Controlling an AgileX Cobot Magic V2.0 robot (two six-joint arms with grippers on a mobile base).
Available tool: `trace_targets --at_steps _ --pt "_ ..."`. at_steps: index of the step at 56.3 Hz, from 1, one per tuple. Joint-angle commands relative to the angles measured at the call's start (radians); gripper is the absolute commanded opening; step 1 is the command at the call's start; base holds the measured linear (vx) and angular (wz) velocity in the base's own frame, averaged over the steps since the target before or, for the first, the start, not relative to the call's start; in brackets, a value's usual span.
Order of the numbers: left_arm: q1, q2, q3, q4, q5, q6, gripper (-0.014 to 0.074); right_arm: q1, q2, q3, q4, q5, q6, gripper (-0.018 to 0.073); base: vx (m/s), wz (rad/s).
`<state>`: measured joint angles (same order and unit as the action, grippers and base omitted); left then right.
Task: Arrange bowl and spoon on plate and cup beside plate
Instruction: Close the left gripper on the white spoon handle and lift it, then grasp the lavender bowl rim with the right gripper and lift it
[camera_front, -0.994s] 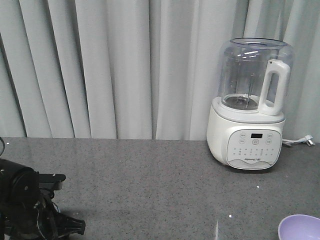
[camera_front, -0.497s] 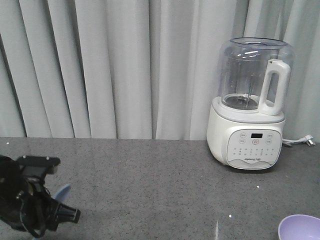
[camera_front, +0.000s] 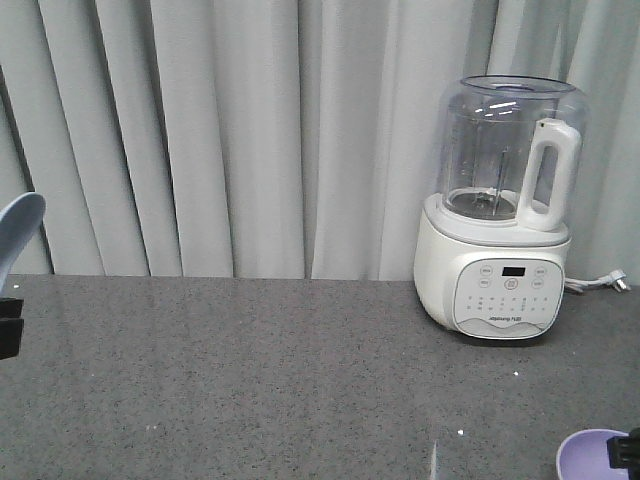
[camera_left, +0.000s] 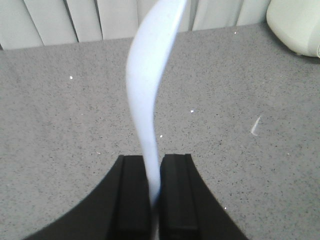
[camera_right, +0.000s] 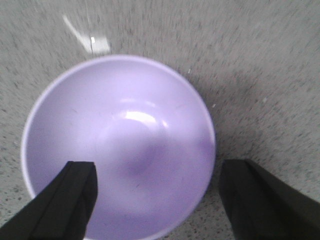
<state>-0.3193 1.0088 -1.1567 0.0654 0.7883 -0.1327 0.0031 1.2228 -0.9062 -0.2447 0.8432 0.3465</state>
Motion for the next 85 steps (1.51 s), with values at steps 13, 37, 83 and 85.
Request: trace_targets --at_steps 13,37,83,85 --pt "-0.006 -0.025 -0.028 -0.004 -0.012 0.026 -0.0006 -0.040 0.105 -0.156 -0.053 0.053 0.013 0.0547 0.00 0.00" --pt "-0.006 -0.022 -0.028 -0.004 -0.016 0.027 -0.0006 -0.260 0.188 -0.152 0.216 0.021 -0.258 0.0547 0.00 0.00" --pt "-0.006 -0.021 -0.028 -0.004 -0.012 0.025 -0.0006 -0.257 0.202 -0.152 0.239 -0.059 -0.322 -0.0011 0.00 0.00" --pt "-0.006 -0.021 -0.028 -0.004 -0.013 0.026 -0.0006 -0.257 0.164 -0.152 0.256 -0.074 -0.335 -0.0011 0.00 0.00"
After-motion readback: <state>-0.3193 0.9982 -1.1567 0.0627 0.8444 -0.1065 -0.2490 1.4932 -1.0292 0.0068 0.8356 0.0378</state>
